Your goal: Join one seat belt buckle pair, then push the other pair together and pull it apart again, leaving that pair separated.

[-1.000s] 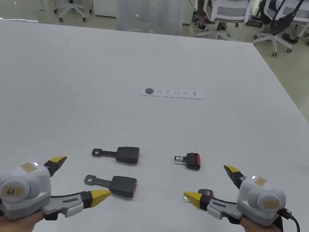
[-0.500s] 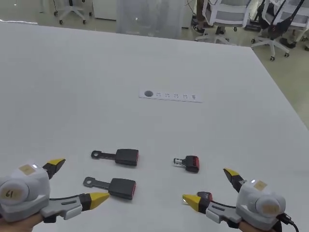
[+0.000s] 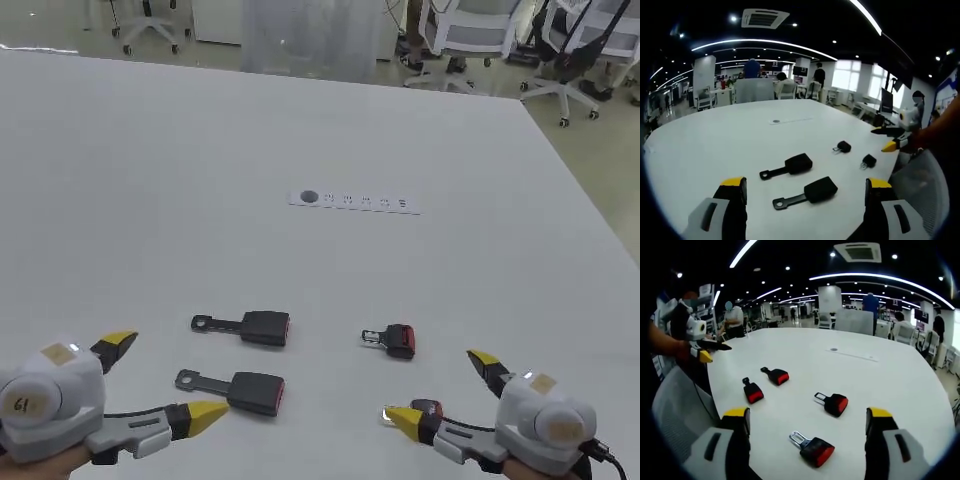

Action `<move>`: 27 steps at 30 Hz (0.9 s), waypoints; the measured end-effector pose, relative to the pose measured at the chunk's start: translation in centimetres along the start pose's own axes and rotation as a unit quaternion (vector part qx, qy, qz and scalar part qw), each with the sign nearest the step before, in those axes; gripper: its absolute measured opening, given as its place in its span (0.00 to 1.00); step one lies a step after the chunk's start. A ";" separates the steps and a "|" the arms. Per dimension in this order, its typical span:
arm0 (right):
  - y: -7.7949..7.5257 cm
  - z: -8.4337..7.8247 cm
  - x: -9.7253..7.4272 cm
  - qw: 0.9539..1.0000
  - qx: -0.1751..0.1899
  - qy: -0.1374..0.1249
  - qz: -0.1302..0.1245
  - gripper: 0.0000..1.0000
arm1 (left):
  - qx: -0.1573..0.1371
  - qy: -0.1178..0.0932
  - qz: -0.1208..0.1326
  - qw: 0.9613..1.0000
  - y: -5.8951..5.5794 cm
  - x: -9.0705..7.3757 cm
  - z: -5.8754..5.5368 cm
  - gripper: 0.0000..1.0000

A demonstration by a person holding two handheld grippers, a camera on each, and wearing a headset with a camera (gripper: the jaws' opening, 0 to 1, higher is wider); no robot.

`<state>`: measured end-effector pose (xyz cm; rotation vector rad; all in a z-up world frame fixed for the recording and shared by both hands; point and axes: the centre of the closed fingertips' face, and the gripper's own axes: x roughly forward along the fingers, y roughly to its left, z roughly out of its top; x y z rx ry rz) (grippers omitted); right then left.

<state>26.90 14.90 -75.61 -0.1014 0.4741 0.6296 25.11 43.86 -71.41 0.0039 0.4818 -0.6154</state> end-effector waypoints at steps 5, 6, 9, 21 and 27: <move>0.1 -0.1 0.0 1.000 -0.004 0.003 0.004 0.98 | -0.001 0.001 0.000 1.000 0.0 -0.1 -0.1 1.00; 0.2 -0.1 0.0 1.000 -0.005 0.003 0.005 0.98 | -0.001 0.001 -0.001 1.000 -0.1 -0.1 -0.2 1.00; 0.2 -0.1 0.0 1.000 -0.006 0.003 0.006 0.98 | -0.003 0.002 0.000 1.000 0.0 -0.1 -0.3 1.00; 0.5 -0.3 0.3 1.000 -0.007 0.006 0.013 0.98 | -0.001 0.004 -0.004 1.000 0.0 0.1 -0.3 1.00; 0.5 -0.3 0.4 1.000 -0.008 0.006 0.016 0.98 | 0.000 0.005 -0.006 1.000 0.0 0.3 -0.2 1.00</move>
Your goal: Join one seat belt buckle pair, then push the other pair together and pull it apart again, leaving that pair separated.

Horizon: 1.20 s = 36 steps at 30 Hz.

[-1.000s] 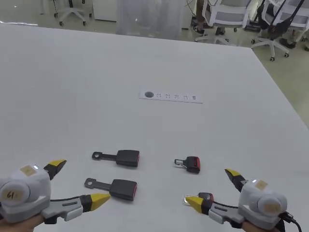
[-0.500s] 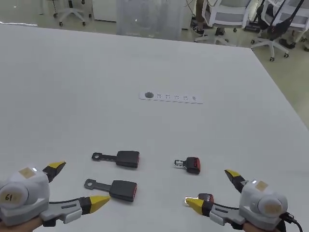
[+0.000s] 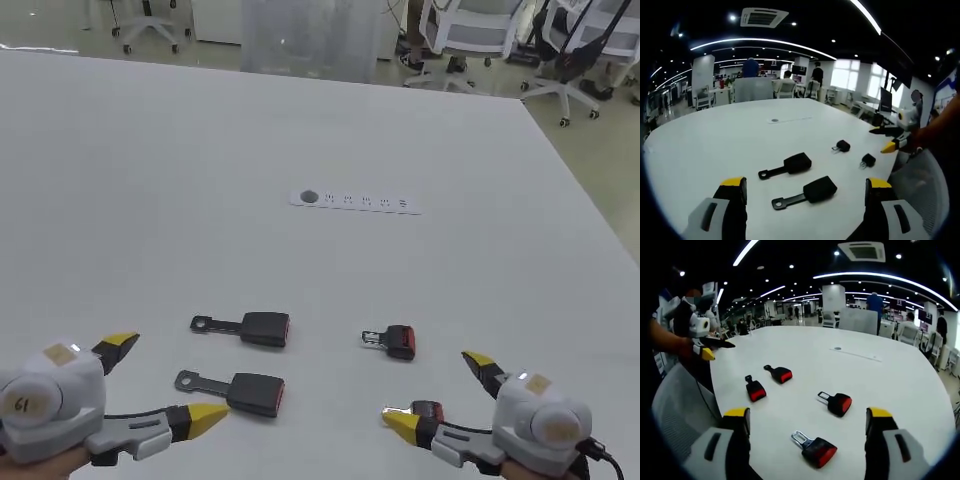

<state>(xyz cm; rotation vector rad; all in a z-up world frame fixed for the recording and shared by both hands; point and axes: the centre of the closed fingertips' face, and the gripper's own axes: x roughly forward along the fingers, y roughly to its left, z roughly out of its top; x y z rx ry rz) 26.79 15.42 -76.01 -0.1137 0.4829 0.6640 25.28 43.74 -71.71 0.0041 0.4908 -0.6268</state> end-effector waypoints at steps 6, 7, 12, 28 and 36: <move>-0.1 0.0 0.0 1.000 -0.001 0.001 0.002 0.98 | 0.000 0.003 -0.002 1.000 0.0 0.1 -0.1 1.00; -0.1 -0.1 0.0 1.000 -0.001 0.002 0.002 0.98 | 0.001 0.003 -0.002 1.000 0.0 0.1 -0.2 1.00; -0.1 -0.3 0.1 1.000 -0.002 0.005 0.005 0.98 | 0.000 0.007 -0.004 1.000 -0.1 0.2 -0.4 1.00; -0.3 -1.1 0.5 1.000 -0.008 0.017 0.017 0.97 | 0.005 0.018 -0.009 1.000 -0.1 0.6 -0.8 1.00; -0.5 -1.4 0.6 0.999 -0.011 0.023 0.025 0.97 | 0.013 0.024 -0.013 1.000 -0.1 1.0 -0.9 1.00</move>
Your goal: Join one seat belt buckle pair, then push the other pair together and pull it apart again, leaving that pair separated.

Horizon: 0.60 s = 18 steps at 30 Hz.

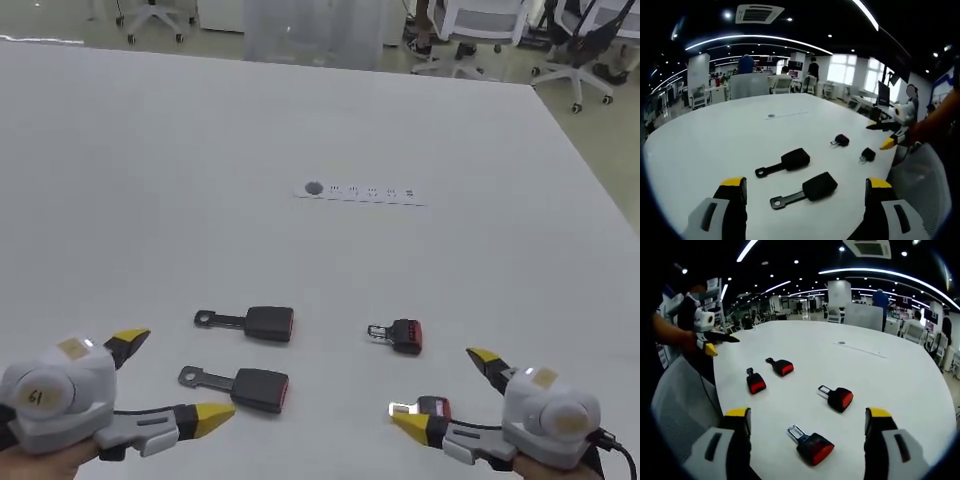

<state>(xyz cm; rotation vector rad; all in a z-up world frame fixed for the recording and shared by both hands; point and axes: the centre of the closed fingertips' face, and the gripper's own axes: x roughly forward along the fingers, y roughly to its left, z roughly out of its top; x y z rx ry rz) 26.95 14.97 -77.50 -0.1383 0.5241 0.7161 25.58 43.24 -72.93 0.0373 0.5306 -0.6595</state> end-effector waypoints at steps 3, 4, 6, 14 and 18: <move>-0.1 -0.1 0.1 1.000 -0.003 0.004 0.003 0.96 | 0.004 0.005 -0.004 1.000 -0.1 0.2 -0.1 1.00; -0.1 -0.1 0.1 1.000 -0.002 0.003 0.004 0.96 | 0.005 0.006 -0.005 1.000 -0.1 0.2 -0.1 1.00; -0.1 -0.2 0.2 1.000 -0.001 0.004 0.006 0.96 | 0.008 0.008 -0.006 1.000 -0.2 0.3 -0.2 1.00; 0.0 -0.8 0.4 1.000 -0.004 0.012 0.019 0.96 | 0.018 0.016 -0.014 1.000 -0.4 0.9 -0.2 1.00; -0.1 -0.9 0.4 1.000 -0.007 0.016 0.025 0.96 | 0.026 0.024 -0.023 0.999 -0.6 1.5 -0.4 1.00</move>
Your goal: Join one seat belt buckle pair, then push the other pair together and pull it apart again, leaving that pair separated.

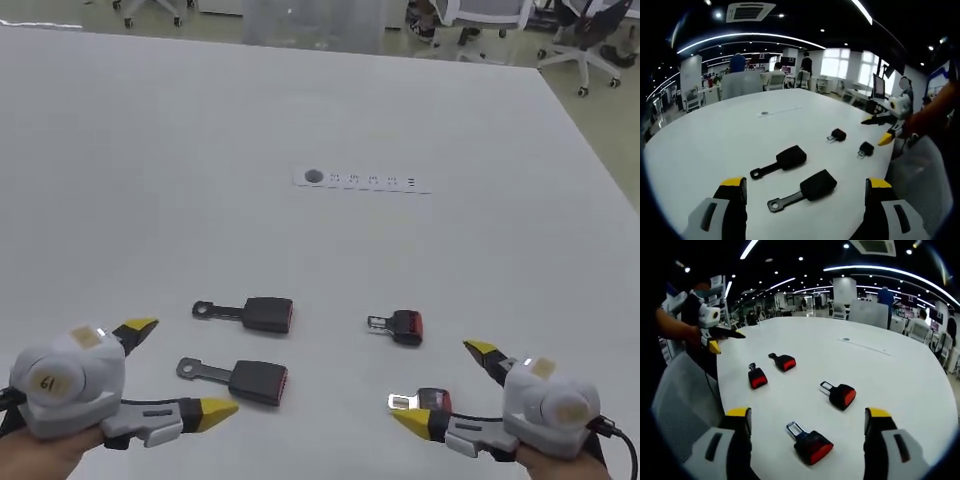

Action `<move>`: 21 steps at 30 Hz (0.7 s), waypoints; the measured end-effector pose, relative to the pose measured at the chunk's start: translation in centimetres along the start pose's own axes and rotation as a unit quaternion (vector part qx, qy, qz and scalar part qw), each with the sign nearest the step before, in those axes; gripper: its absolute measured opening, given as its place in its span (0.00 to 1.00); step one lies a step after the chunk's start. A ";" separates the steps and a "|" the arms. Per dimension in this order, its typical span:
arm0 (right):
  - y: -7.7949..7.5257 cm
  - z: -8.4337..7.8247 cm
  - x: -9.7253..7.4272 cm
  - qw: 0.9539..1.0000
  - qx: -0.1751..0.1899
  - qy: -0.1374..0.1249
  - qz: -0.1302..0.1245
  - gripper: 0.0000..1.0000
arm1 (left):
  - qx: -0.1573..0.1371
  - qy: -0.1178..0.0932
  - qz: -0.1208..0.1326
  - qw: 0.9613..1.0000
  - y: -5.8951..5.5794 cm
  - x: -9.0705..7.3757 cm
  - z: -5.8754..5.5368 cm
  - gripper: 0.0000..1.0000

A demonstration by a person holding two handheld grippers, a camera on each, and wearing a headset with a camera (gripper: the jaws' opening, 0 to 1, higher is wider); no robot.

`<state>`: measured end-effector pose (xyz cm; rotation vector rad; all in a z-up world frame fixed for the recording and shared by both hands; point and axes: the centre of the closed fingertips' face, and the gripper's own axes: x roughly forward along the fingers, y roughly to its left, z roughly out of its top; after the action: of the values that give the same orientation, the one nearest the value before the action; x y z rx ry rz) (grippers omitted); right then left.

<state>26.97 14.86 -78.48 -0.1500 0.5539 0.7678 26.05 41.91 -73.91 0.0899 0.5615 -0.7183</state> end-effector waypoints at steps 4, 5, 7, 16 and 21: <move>0.0 -0.2 0.2 1.000 -0.007 0.007 0.011 0.95 | 0.012 0.013 -0.012 1.000 -0.4 0.7 -0.4 1.00; 0.1 -0.4 0.3 1.000 -0.010 0.012 0.017 0.94 | 0.015 0.016 -0.014 1.000 -0.5 0.8 -0.4 1.00; 0.3 -0.7 0.4 0.999 -0.016 0.020 0.025 0.92 | 0.021 0.020 -0.021 0.999 -0.7 1.1 -0.6 1.00; 0.3 -1.7 0.8 0.997 -0.031 0.045 0.055 0.87 | 0.040 0.043 -0.044 0.997 -1.2 2.4 -1.5 1.00; 0.4 -2.0 1.1 0.995 -0.038 0.055 0.070 0.86 | 0.052 0.055 -0.057 0.996 -1.4 2.8 -1.8 1.00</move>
<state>26.50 15.14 -80.68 -0.2261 0.6452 0.9223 26.03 39.64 -76.76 0.1961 0.6386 -0.8572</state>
